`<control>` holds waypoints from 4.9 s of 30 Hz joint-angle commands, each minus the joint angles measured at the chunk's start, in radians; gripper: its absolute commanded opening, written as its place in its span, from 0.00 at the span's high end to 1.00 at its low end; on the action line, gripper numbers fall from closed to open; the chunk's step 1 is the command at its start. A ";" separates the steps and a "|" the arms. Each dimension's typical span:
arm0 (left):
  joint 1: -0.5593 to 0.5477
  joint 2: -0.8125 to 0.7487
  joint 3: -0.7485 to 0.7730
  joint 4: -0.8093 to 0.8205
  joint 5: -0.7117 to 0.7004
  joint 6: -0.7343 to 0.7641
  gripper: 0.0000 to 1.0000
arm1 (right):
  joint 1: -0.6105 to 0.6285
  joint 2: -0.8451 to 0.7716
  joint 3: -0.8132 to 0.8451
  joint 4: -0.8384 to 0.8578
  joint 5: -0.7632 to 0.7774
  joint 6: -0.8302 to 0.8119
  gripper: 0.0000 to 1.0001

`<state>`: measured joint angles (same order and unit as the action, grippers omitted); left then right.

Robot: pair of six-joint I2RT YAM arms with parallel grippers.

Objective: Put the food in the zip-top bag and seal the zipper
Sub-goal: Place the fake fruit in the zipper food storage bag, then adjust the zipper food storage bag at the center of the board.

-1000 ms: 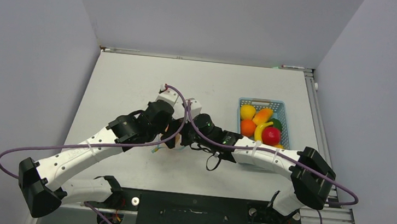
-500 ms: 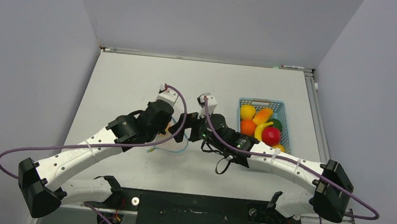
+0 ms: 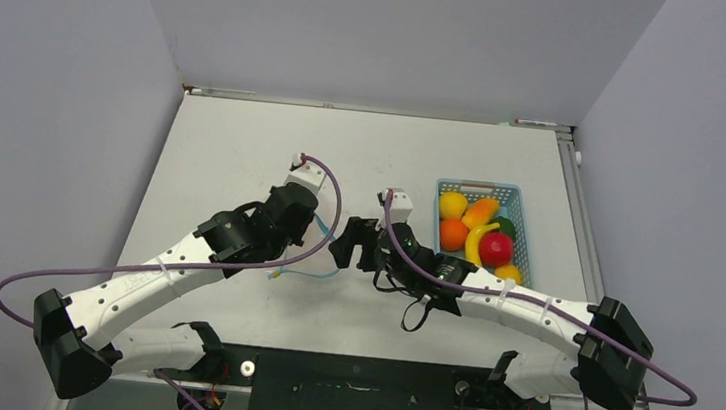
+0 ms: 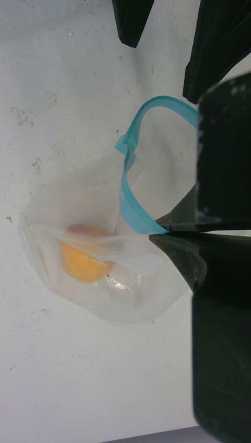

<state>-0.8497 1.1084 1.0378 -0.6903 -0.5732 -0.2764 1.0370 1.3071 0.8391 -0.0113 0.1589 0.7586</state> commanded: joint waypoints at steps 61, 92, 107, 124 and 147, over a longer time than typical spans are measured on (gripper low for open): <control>0.005 -0.022 0.024 0.026 0.028 0.011 0.86 | 0.016 0.302 0.155 0.139 0.024 0.118 0.95; 0.006 -0.054 0.030 0.006 -0.007 0.023 1.00 | 0.014 0.256 0.148 0.115 0.072 0.111 0.95; 0.006 -0.078 0.020 0.024 -0.030 0.022 1.00 | -0.071 0.224 0.149 0.049 -0.036 0.003 0.95; 0.019 -0.056 0.015 0.029 -0.043 0.019 1.00 | -0.193 0.420 0.336 -0.074 -0.298 -0.193 0.95; 0.055 -0.075 0.007 0.046 -0.042 0.012 1.00 | -0.204 0.378 0.430 -0.152 -0.309 -0.258 0.73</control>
<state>-0.8070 1.0550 1.0378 -0.6914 -0.6052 -0.2550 0.8318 1.7638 1.2175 -0.1566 -0.1482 0.5201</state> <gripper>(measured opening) 0.004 0.225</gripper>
